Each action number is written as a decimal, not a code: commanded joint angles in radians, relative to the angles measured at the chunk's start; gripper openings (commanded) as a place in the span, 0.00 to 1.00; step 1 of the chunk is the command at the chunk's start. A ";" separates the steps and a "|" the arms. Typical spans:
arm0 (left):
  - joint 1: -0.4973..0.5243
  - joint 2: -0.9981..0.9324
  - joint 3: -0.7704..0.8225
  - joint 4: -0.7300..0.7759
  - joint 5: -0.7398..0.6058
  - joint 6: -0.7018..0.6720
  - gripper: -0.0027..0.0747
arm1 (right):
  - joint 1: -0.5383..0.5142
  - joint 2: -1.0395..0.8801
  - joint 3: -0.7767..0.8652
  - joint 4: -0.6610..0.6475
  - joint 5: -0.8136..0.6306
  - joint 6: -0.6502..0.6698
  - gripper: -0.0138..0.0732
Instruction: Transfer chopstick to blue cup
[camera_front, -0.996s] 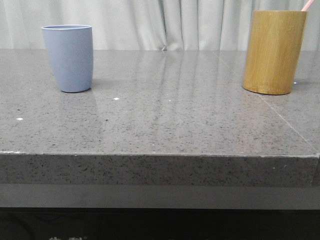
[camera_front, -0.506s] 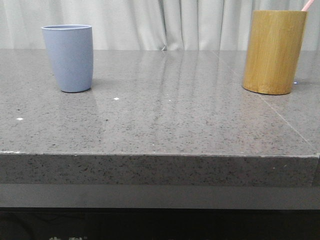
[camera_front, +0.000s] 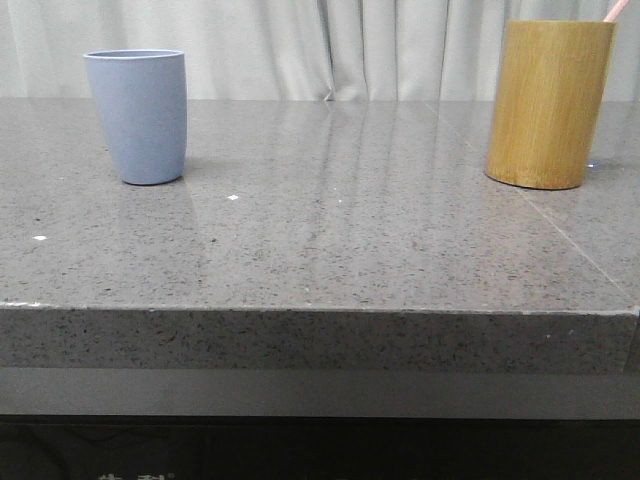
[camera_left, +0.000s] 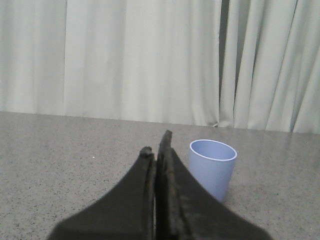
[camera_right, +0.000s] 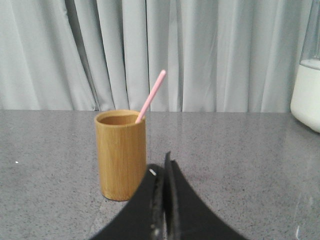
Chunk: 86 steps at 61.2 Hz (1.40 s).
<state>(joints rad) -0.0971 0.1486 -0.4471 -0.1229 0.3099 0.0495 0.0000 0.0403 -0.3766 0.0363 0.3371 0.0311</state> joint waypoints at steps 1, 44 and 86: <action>0.003 0.096 -0.136 -0.011 0.042 -0.008 0.01 | -0.005 0.084 -0.139 0.002 0.028 -0.001 0.08; 0.003 0.525 -0.357 -0.012 0.206 -0.008 0.01 | -0.005 0.551 -0.381 0.005 0.279 -0.001 0.08; -0.048 0.647 -0.433 -0.019 0.158 0.078 0.63 | -0.004 0.599 -0.381 0.058 0.337 -0.119 0.83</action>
<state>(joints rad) -0.1186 0.7582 -0.8073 -0.1259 0.5388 0.1223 0.0000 0.6323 -0.7320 0.0837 0.7339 -0.0767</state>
